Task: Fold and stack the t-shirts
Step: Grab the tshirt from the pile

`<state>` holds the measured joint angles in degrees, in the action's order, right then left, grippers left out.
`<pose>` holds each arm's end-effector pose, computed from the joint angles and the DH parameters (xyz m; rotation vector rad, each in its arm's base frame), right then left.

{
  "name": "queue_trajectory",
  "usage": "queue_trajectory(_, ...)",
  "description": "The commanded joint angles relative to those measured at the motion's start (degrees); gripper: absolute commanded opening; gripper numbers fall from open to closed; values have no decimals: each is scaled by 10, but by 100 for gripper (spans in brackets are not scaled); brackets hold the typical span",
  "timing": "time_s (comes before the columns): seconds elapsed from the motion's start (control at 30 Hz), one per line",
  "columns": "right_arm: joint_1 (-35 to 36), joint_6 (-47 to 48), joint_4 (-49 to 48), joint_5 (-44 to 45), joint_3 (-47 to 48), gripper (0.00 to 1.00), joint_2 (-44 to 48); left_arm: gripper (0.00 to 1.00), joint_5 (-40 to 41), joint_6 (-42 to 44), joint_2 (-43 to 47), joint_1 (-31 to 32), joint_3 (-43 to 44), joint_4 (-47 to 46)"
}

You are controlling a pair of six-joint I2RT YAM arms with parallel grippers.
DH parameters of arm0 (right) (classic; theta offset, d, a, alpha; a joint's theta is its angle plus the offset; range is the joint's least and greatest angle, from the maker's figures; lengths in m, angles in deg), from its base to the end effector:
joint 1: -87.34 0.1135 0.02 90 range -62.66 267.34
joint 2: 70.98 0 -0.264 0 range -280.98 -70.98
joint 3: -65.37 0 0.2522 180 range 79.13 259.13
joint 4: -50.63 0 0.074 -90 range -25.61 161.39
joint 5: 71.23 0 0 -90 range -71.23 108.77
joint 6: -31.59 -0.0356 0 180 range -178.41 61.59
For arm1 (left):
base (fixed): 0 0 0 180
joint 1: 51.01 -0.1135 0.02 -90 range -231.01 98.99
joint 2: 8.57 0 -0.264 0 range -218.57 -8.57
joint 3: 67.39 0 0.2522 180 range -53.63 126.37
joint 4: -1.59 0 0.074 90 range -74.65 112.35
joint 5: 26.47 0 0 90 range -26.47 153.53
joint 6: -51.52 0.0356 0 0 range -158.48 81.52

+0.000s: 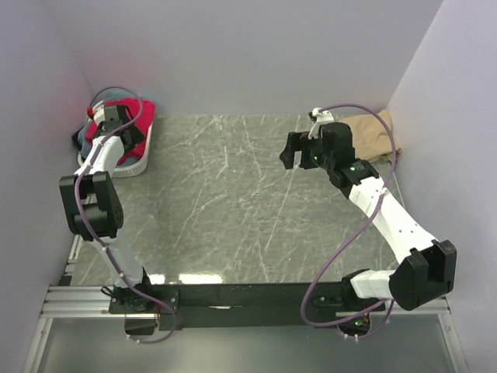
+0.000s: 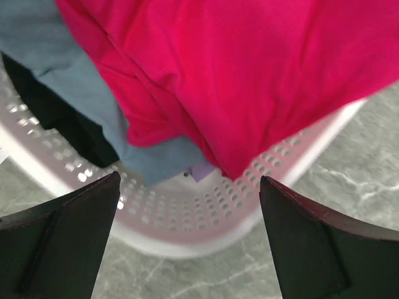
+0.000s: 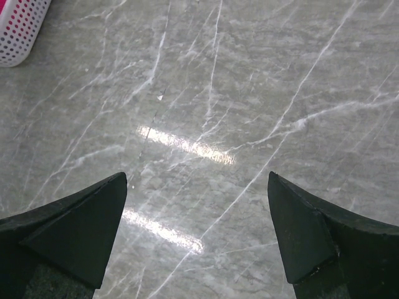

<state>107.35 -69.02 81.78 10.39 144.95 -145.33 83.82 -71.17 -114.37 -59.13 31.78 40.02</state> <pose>0.2784 0.1069 0.3430 -0.2616 2.0353 0.4836 0.4123 0.0713 0.2624 -0.9609 2.0952 0.1996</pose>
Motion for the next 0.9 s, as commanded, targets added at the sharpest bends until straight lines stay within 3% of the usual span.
queue_trajectory(0.0,3,4,-31,9,-12,100,19,99,-31,-6,-42,-12,69,-8)
queue_trajectory(0.2,3,2,-38,-12,-15,100,-3,98,-42,-5,-108,-30,115,-16)
queue_trajectory(0.37,2,7,-23,-17,-2,100,-31,80,-46,-9,-137,-36,115,-30)
queue_trajectory(0.43,3,8,-20,-19,3,100,-40,63,-46,-12,-145,-37,117,-34)
queue_trajectory(0.47,3,8,-22,-19,4,100,-41,42,-51,-13,-145,-37,115,-39)
queue_trajectory(0.53,4,9,-24,-25,3,100,-46,24,-56,-15,-148,-38,117,-44)
queue_trajectory(0.57,3,8,-25,-27,3,100,-48,2,-57,-16,-150,-38,125,-45)
queue_trajectory(0.77,3,6,-31,-37,-3,100,-46,1,-72,-13,-149,-37,163,-31)
queue_trajectory(0.87,3,5,-37,-44,-12,100,-41,1,-95,7,-93,-21,152,-47)
